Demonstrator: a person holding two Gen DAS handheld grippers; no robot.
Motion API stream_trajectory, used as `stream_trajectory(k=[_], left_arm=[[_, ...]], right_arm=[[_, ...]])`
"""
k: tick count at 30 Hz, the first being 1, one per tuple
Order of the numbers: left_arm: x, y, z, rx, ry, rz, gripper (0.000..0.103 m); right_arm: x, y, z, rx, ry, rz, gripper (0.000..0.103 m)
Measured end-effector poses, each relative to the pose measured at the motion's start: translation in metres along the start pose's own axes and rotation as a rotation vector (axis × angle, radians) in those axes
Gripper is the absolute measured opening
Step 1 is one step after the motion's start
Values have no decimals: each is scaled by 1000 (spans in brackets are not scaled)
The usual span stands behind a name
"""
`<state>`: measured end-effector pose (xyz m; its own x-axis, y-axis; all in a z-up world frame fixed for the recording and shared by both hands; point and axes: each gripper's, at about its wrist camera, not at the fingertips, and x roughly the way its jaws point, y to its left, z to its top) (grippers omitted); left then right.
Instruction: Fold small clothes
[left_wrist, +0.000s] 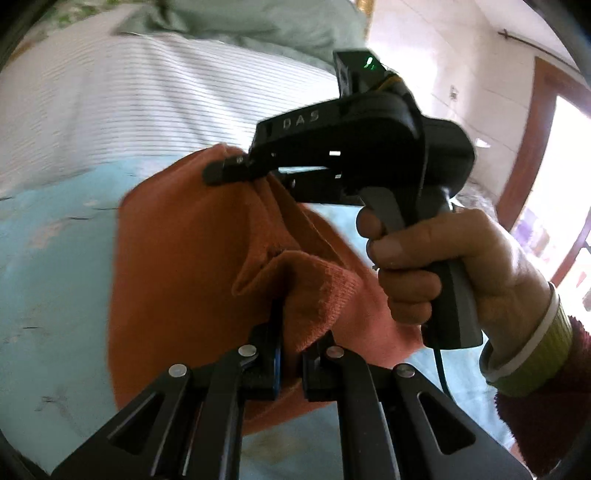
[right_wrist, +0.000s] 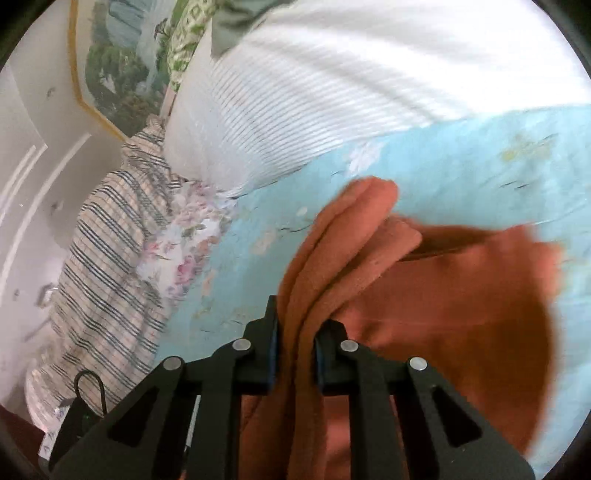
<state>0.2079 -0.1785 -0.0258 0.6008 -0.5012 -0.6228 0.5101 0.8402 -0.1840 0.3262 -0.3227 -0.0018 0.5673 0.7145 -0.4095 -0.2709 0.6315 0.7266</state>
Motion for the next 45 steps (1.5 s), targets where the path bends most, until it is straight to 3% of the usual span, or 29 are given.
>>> stream_trajectory(k=[3, 9, 12, 15, 20, 24, 27, 28, 31, 32, 35, 37, 39, 41, 45], left_arm=[[28, -25, 2, -10, 37, -70, 6], [59, -47, -6, 31, 113, -102, 6], [59, -51, -5, 60, 112, -97, 6], [64, -49, -10, 47, 143, -106, 6], [66, -56, 0, 55, 144, -105, 6], [73, -54, -2, 52, 143, -110, 6], [78, -54, -3, 49, 147, -114, 7], [79, -54, -4, 51, 155, -114, 7], [84, -53, -5, 44, 169, -120, 9], [83, -54, -5, 43, 168, -124, 10], [75, -52, -3, 38, 174, -141, 21], [63, -47, -3, 21, 181, -177, 28], [47, -36, -3, -4, 182, -197, 40], [33, -23, -2, -44, 172, -187, 58], [10, 27, 6, -150, 136, -105, 74]], right_arm=[[-22, -31, -8, 25, -1, -94, 17], [-30, -85, -31, 111, 33, -190, 16], [-31, -87, -32, 118, 10, -177, 16], [-22, -99, -35, 149, 55, -183, 21], [-11, -117, -23, 233, 38, -62, 27], [-10, -105, 2, 161, -11, -41, 24], [-22, -85, 15, 64, -102, 2, 24], [-24, -84, 16, 57, -108, -38, 24], [-22, -95, 7, 96, -35, -305, 24], [-25, -98, 2, 106, -36, -317, 24], [-44, -97, -14, 134, -71, -333, 24], [-57, -94, -24, 149, -85, -338, 35], [-69, -89, -33, 156, -100, -332, 72], [-75, -83, -41, 135, -106, -324, 75], [-69, -77, -55, 150, -56, -286, 75]])
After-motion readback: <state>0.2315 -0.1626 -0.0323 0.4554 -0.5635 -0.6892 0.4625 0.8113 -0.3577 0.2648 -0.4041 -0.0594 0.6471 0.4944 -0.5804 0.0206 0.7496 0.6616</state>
